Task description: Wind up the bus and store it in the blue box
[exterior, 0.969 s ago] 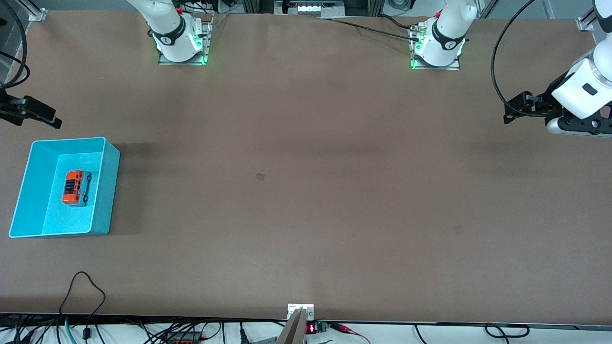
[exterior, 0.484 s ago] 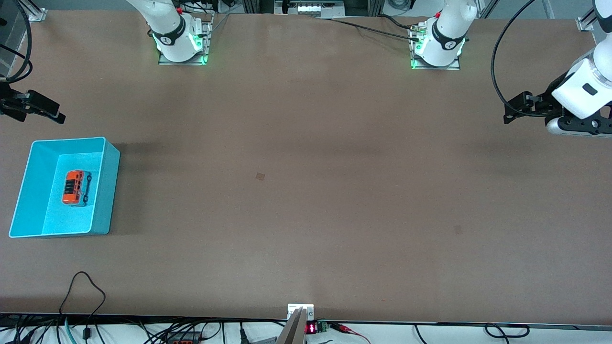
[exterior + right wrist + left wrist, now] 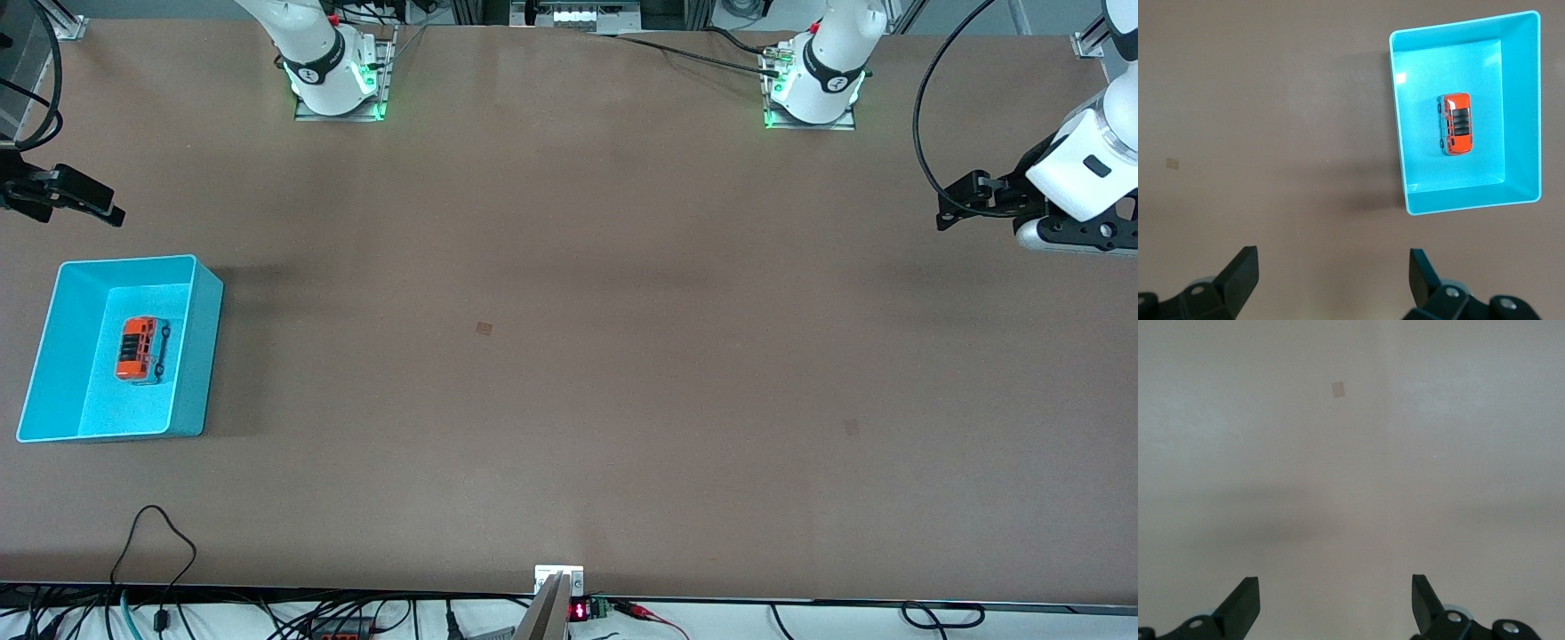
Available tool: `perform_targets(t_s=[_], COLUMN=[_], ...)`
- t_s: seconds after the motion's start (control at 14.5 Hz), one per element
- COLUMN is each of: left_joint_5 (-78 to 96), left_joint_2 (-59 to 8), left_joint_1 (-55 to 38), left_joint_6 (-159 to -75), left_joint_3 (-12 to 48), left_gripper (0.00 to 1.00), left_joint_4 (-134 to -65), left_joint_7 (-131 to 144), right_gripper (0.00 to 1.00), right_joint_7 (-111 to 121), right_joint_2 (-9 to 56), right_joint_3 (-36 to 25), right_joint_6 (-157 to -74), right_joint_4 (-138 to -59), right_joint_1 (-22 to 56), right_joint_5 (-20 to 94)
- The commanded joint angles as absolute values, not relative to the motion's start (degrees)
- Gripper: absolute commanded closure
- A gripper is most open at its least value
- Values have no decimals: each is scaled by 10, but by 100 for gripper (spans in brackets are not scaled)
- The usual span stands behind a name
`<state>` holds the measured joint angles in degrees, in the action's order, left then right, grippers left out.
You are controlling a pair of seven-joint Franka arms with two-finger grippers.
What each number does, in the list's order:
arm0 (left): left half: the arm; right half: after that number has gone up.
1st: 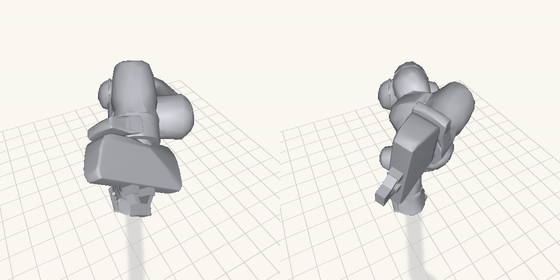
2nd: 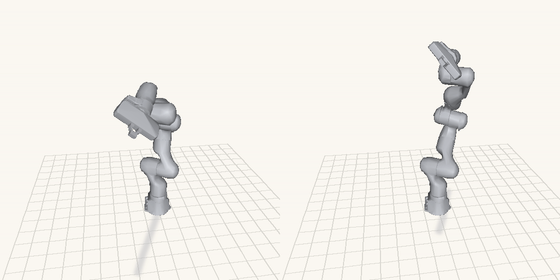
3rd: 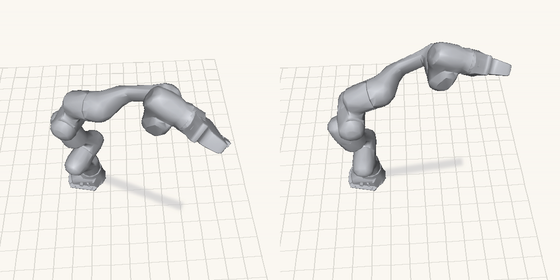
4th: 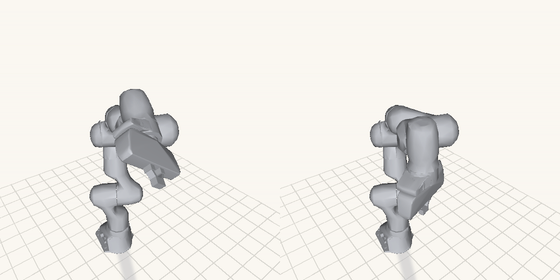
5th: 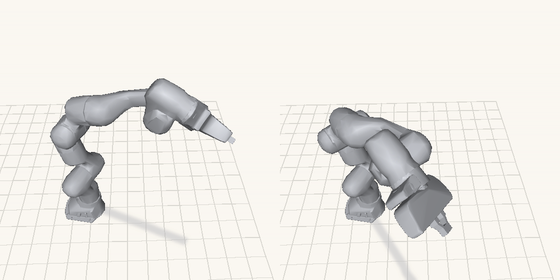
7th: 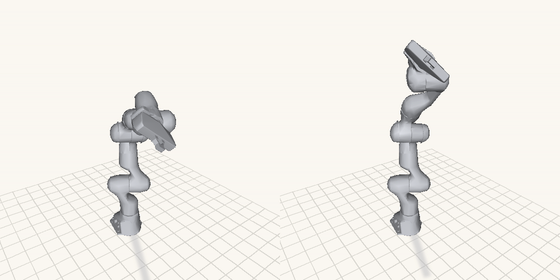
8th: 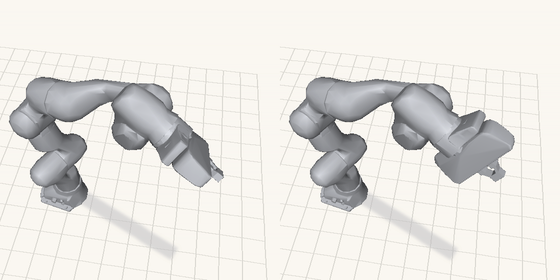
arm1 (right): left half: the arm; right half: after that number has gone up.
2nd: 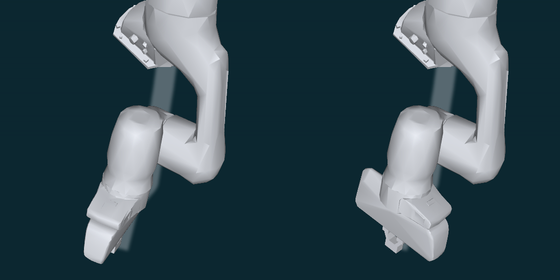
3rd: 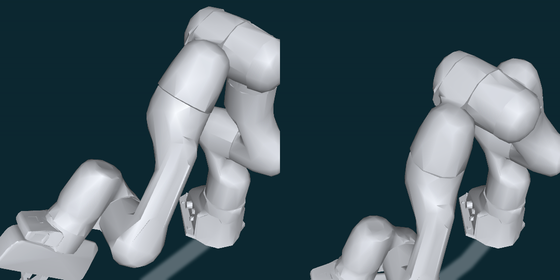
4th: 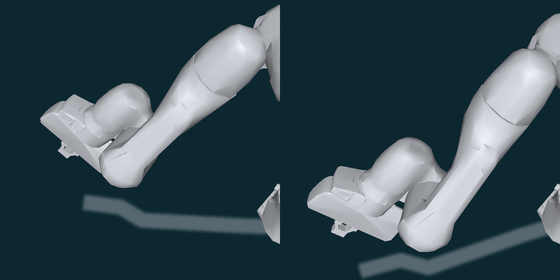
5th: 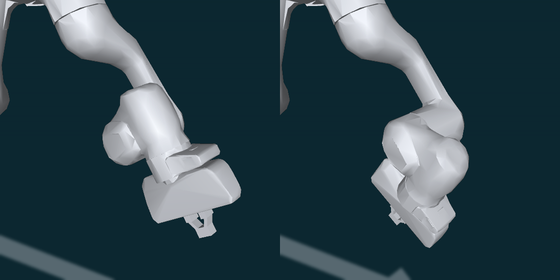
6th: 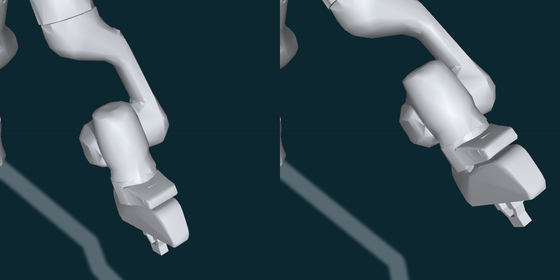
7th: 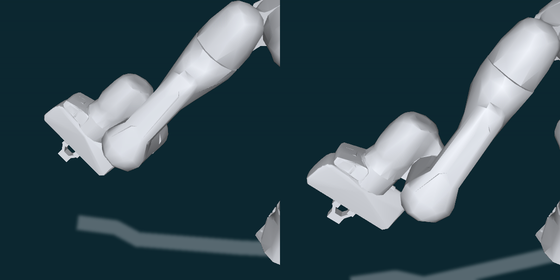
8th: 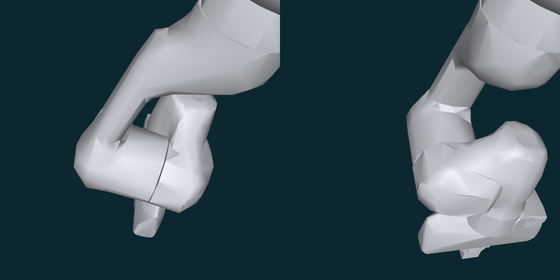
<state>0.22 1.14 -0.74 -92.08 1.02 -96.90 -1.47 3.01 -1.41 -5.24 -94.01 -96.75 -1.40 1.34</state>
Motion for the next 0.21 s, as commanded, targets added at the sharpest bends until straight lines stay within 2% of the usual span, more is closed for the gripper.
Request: perform_targets(t_s=[0.0,0.14], left_joint_5=[3,2], left_joint_2=[11,11], left_joint_1=[-8,-8], left_joint_6=[-910,-910], left_joint_3=[11,11], left_gripper=[0,0], left_joint_4=[-958,-958], left_joint_7=[-13,-12], right_gripper=[0,0], right_joint_7=[27,27], right_joint_2=[-32,-31], right_joint_3=[-48,-48], right_joint_6=[-938,-938], right_joint_4=[-983,-982], right_joint_1=[-16,-16], right_joint_5=[1,1])
